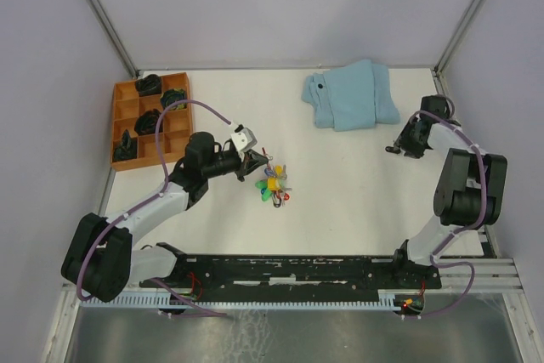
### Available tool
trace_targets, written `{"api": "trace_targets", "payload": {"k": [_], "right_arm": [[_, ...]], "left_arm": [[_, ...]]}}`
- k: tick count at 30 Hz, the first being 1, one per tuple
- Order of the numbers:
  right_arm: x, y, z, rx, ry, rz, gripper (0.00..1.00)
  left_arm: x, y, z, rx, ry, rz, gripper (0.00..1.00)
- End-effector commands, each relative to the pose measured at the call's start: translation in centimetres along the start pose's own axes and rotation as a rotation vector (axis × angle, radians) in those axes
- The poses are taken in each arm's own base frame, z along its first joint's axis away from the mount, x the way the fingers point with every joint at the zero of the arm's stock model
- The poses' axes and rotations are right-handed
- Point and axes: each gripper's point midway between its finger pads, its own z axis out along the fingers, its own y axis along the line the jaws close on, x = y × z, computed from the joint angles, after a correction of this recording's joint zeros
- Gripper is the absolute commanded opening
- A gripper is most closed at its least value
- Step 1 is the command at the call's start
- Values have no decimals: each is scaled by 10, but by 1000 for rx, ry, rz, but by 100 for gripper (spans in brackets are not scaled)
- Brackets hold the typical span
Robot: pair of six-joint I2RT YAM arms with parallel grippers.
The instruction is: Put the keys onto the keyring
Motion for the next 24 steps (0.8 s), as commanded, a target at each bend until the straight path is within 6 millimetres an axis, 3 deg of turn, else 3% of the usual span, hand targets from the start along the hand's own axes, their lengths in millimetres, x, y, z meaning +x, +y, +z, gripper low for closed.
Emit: {"api": "trace_targets", "payload": {"k": [1, 13, 24], "right_arm": [[-17, 0, 8, -59, -42, 96, 45], [-20, -2, 25, -160, -2, 169, 31], [-6, -9, 29, -143, 32, 190, 30]], "left_arm": [[-21, 5, 1, -12, -42, 74, 3], [-19, 6, 2, -11, -38, 71, 3], [-19, 5, 2, -7, -44, 72, 3]]}}
